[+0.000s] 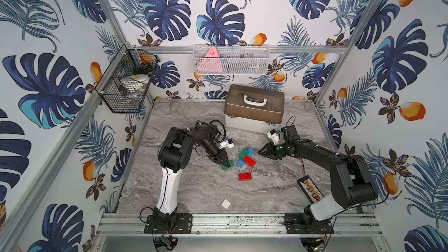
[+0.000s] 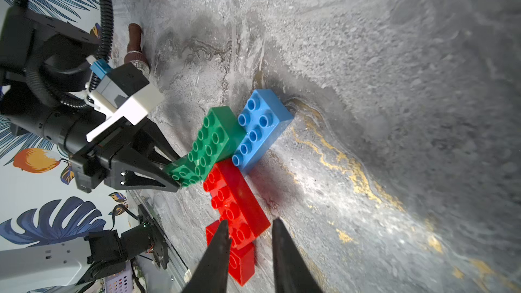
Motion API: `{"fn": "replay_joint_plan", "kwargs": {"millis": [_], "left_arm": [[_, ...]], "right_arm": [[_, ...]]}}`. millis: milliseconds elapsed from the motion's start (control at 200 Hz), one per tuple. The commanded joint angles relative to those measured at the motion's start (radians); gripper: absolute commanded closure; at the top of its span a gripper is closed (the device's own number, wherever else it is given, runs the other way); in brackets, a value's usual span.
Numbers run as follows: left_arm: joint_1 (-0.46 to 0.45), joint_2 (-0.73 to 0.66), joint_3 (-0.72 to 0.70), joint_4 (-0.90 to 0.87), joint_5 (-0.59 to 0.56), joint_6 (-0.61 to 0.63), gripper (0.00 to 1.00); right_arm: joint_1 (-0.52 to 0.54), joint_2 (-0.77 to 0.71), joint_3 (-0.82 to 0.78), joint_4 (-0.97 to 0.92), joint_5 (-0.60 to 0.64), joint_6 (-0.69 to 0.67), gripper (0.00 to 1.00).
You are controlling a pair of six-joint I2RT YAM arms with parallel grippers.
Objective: Assemble a small pinwheel with lego
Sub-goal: Adjust the lego brick at the center of the board.
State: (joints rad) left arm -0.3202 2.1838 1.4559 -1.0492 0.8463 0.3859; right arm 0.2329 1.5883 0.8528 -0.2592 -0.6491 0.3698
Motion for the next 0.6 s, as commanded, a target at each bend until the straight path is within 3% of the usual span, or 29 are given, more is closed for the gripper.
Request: {"fn": "replay_joint_plan", "kwargs": {"millis": [0,60,130,170,385,520,595], "left_arm": [[0.022,-0.008,-0.018,0.012,-0.171,-0.058,0.74],[0.03,-0.02,-0.014,0.03,-0.212,-0.083,0.46],[0.031,-0.024,-0.003,0.036,-0.255,-0.091,0.27],[0.032,-0.035,-0.004,0.048,-0.275,-0.101,0.02],[0.029,-0.153,-0.068,0.22,-0.373,-0.172,0.01],[-0.001,-0.316,-0.221,0.409,-0.655,-0.29,0.01],[-0.007,-0.426,-0.342,0.561,-0.674,-0.373,0.01]], "right_arm": [[0.0,-0.005,-0.002,-0.003,-0.016,-0.006,0.71],[0.0,-0.004,-0.005,0.004,-0.023,0.002,0.71],[0.0,-0.005,-0.004,0.006,-0.024,0.004,0.72],[0.0,-0.007,-0.003,0.001,-0.023,0.002,0.72],[0.0,-0.009,0.002,-0.009,-0.022,-0.005,0.72],[0.0,-0.011,-0.007,0.001,-0.027,0.0,0.72],[0.0,-0.016,-0.02,0.021,-0.029,0.011,0.72]]}}
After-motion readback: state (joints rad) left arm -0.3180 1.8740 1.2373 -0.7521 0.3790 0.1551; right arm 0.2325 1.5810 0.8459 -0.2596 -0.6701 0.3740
